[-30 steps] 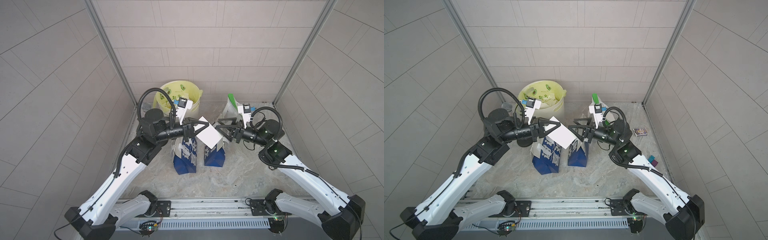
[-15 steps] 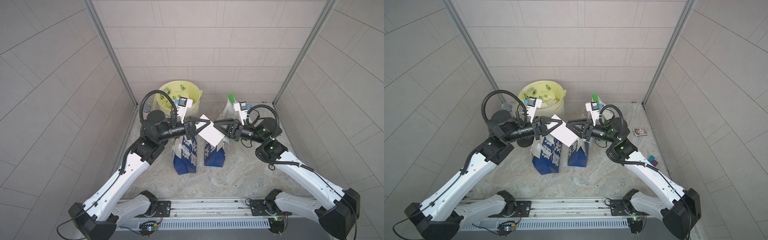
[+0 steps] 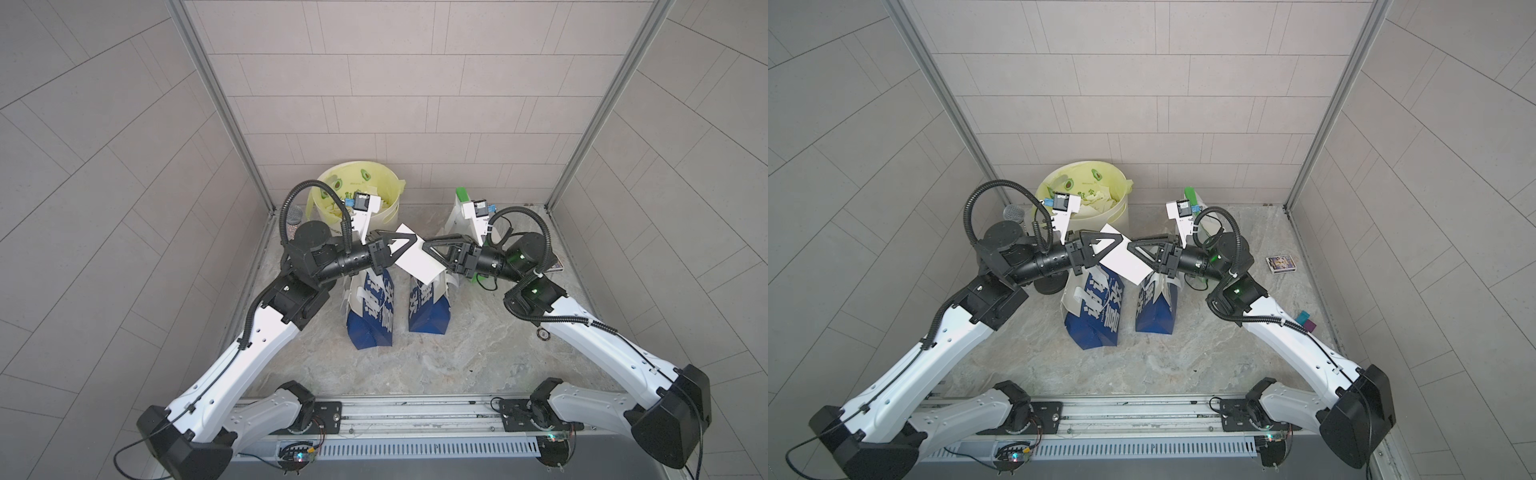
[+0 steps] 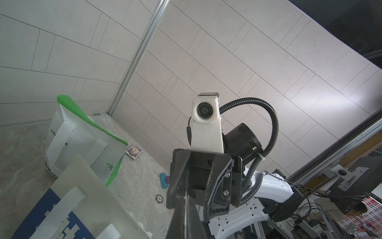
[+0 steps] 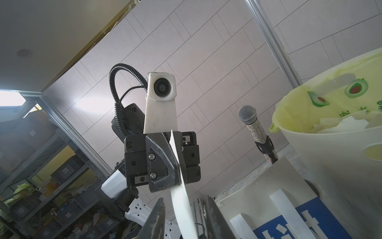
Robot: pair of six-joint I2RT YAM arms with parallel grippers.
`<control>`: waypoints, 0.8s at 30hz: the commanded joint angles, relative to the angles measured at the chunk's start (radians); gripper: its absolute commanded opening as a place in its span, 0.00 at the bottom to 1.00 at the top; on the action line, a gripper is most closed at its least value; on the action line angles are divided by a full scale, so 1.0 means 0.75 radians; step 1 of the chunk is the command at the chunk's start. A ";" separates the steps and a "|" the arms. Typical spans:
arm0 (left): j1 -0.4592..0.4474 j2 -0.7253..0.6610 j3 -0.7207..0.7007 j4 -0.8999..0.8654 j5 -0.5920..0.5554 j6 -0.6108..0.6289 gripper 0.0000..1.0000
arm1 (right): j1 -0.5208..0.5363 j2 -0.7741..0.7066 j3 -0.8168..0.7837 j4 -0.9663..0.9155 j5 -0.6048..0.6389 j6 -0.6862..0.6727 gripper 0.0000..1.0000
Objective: Shred takeout receipts and throw away
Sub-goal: Shred the takeout receipt.
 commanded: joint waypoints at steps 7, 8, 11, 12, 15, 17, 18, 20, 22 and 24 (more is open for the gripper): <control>-0.003 -0.009 -0.010 0.057 -0.001 -0.024 0.00 | 0.009 -0.009 0.032 -0.028 -0.019 -0.087 0.00; -0.003 -0.006 -0.008 0.044 -0.008 -0.024 0.03 | 0.009 -0.010 0.038 -0.045 -0.019 -0.100 0.00; -0.003 0.009 0.008 0.008 -0.021 -0.029 0.28 | 0.009 -0.010 0.062 -0.120 -0.025 -0.156 0.00; -0.003 0.016 0.015 -0.004 -0.020 -0.028 0.33 | 0.009 -0.010 0.064 -0.131 -0.026 -0.165 0.00; -0.003 0.034 0.035 -0.016 -0.008 -0.034 0.36 | 0.011 -0.002 0.078 -0.161 -0.034 -0.185 0.00; -0.003 0.043 0.042 -0.016 -0.001 -0.038 0.33 | 0.013 0.006 0.085 -0.170 -0.037 -0.189 0.00; -0.003 0.045 0.046 -0.020 -0.001 -0.035 0.30 | 0.015 0.007 0.085 -0.171 -0.038 -0.190 0.00; -0.004 0.051 0.053 -0.032 -0.006 -0.033 0.22 | 0.017 0.014 0.093 -0.188 -0.038 -0.200 0.00; -0.003 0.053 0.055 -0.038 -0.011 -0.032 0.15 | 0.020 0.017 0.101 -0.235 -0.036 -0.234 0.00; -0.003 0.053 0.061 -0.047 -0.020 -0.034 0.08 | 0.025 0.014 0.119 -0.316 -0.019 -0.292 0.00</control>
